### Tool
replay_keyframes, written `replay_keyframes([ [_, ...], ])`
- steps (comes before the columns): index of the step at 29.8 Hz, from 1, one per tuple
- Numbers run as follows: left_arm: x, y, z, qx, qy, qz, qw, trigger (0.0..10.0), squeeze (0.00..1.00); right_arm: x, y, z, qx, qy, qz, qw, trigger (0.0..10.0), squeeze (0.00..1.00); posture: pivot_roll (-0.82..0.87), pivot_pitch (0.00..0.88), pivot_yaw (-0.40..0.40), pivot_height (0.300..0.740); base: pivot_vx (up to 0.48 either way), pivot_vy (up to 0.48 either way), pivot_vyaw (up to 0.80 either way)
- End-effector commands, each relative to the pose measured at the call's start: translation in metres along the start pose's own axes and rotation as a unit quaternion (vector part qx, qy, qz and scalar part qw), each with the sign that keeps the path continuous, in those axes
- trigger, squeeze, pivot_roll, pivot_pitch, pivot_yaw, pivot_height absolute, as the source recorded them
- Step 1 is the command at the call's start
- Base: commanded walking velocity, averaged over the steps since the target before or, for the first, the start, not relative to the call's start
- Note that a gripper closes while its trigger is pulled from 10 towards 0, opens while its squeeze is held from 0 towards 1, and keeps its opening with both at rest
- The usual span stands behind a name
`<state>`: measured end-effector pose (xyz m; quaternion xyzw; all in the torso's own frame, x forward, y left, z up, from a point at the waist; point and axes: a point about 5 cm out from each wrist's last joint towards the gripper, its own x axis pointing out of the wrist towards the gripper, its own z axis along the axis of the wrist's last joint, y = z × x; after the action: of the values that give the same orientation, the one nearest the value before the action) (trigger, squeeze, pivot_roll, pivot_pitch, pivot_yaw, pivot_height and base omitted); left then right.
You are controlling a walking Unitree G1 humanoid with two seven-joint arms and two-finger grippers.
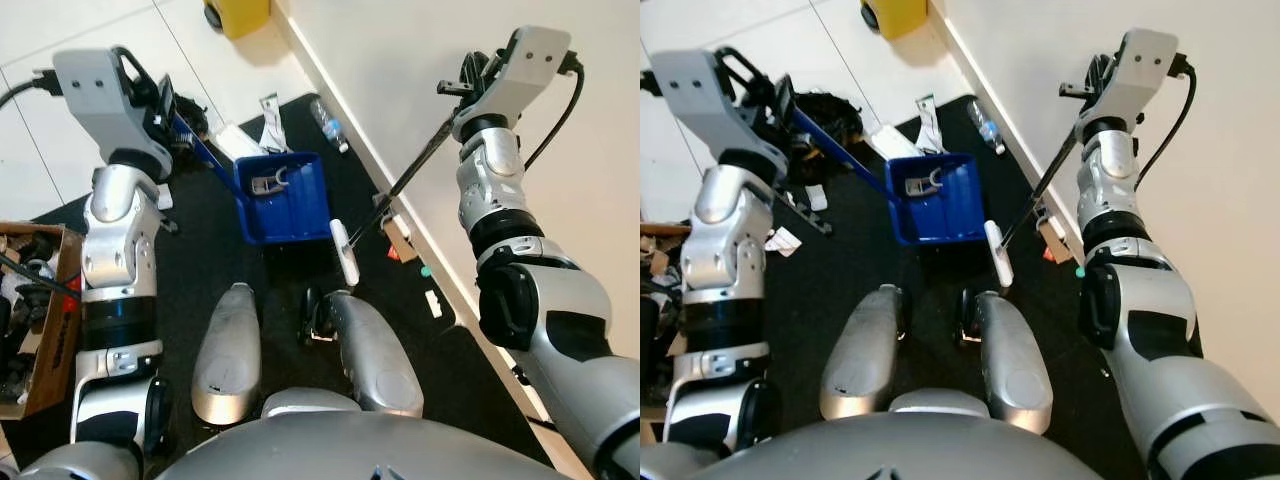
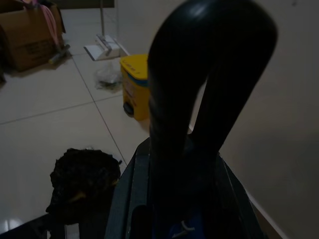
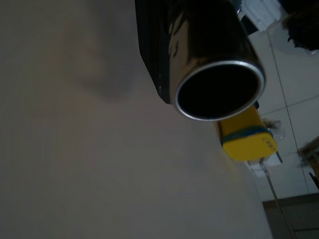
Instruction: Sweep floor
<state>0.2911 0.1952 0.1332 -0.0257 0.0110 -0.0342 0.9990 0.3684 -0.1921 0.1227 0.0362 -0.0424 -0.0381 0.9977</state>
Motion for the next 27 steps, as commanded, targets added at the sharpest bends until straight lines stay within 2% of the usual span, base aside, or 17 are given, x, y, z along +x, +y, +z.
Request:
replay_keyframes([
  [1, -0.007, -0.003, -0.007, -0.006, 0.009, 0.006, 1.000, 10.0, 0.00, -0.001, -0.004, 0.005, -0.016, -0.025, -0.001, 1.000, 10.0, 0.00, 0.30, 0.027, -0.115, 0.740, 0.000, 0.000, 0.00],
  [8, -0.017, 0.007, -0.024, 0.003, 0.051, 0.046, 0.998, 10.0, 0.00, 0.000, -0.002, 0.008, -0.014, -0.033, -0.015, 0.999, 10.0, 0.00, 0.32, 0.036, -0.128, 0.740, 0.000, 0.000, 0.00],
  [11, -0.023, 0.015, -0.030, 0.005, 0.069, 0.068, 0.995, 10.0, 0.00, 0.003, 0.000, 0.015, -0.014, -0.054, -0.031, 0.998, 10.0, 0.00, 0.33, 0.021, -0.146, 0.740, 0.000, 0.000, 0.00],
  [13, -0.026, 0.020, -0.034, 0.001, 0.074, 0.083, 0.994, 10.0, 0.00, 0.003, 0.003, 0.015, -0.003, -0.056, -0.032, 0.998, 10.0, 0.00, 0.34, 0.037, -0.154, 0.740, 0.000, 0.000, 0.00],
  [16, -0.028, 0.026, -0.033, -0.028, 0.068, 0.116, 0.991, 10.0, 0.00, 0.002, 0.013, 0.011, 0.007, -0.052, -0.015, 0.999, 10.0, 0.00, 0.37, 0.015, -0.150, 0.740, 0.000, 0.000, 0.00],
  [22, -0.025, 0.023, -0.029, -0.049, 0.049, 0.122, 0.990, 10.0, 0.00, 0.002, 0.020, 0.010, 0.006, -0.047, -0.007, 0.999, 10.0, 0.00, 0.36, 0.000, -0.157, 0.740, 0.000, 0.000, 0.00],
  [25, -0.019, 0.012, -0.027, -0.055, 0.026, 0.106, 0.992, 10.0, 0.00, 0.000, 0.027, 0.005, -0.001, -0.040, 0.007, 0.999, 10.0, 0.00, 0.35, 0.000, -0.162, 0.740, 0.000, 0.000, 0.00],
  [27, -0.018, 0.007, -0.029, -0.045, 0.022, 0.097, 0.994, 10.0, 0.00, -0.002, 0.028, 0.001, -0.003, -0.034, 0.010, 0.999, 10.0, 0.00, 0.35, 0.000, -0.157, 0.740, 0.000, 0.000, 0.00],
])
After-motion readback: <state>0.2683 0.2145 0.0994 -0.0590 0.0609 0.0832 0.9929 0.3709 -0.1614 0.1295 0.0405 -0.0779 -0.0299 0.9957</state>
